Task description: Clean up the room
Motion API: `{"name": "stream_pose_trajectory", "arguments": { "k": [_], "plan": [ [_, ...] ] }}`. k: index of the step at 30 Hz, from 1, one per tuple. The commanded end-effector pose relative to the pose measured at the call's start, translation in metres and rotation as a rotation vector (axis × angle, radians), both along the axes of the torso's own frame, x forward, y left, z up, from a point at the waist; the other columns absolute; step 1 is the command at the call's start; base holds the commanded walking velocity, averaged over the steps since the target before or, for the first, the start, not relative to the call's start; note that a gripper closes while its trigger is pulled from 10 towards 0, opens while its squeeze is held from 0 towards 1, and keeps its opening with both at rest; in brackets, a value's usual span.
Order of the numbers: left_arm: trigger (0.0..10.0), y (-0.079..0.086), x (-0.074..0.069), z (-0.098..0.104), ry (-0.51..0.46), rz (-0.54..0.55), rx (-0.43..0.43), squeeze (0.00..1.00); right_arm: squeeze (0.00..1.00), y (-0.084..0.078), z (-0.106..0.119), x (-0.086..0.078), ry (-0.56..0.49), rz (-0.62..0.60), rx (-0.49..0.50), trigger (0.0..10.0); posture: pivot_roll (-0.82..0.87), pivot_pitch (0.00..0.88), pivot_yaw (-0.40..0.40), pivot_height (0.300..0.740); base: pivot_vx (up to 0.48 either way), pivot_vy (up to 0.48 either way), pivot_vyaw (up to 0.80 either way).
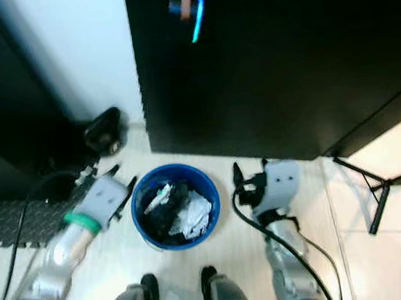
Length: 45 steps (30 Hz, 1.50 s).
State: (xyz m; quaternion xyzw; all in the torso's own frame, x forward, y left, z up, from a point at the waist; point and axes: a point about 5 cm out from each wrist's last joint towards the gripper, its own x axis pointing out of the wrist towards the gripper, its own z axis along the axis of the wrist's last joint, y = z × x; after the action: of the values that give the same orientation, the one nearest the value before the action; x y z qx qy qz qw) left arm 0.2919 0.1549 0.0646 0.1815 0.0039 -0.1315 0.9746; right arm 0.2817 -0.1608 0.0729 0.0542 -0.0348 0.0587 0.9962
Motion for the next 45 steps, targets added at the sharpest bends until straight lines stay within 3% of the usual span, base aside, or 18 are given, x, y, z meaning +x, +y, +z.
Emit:
{"name": "stream_pose_trajectory", "arguments": {
  "k": [1,8,25,45],
  "plan": [
    [10.0,0.009,-0.007,-0.011,0.073,0.068,-0.056,0.00,0.00,0.003,-0.024,-0.011,0.108,0.024,0.011,10.0,0.04,0.187,0.013,0.740,0.000,0.000,0.00],
    [10.0,0.027,-0.020,-0.035,0.181,0.212,-0.096,0.00,0.00,0.011,-0.045,-0.018,0.197,0.064,0.000,10.0,0.05,0.150,0.013,0.740,0.000,0.000,0.00],
    [10.0,0.018,-0.015,-0.034,0.220,0.247,-0.134,0.00,0.00,0.006,-0.047,-0.012,0.207,0.068,-0.003,10.0,0.04,0.123,0.000,0.740,0.000,0.000,0.00],
    [10.0,0.015,-0.014,-0.036,0.239,0.250,-0.133,0.00,0.00,0.010,-0.049,-0.009,0.224,0.076,0.043,10.0,0.03,0.121,-0.004,0.740,-0.289,0.000,0.00]
  ]
}}
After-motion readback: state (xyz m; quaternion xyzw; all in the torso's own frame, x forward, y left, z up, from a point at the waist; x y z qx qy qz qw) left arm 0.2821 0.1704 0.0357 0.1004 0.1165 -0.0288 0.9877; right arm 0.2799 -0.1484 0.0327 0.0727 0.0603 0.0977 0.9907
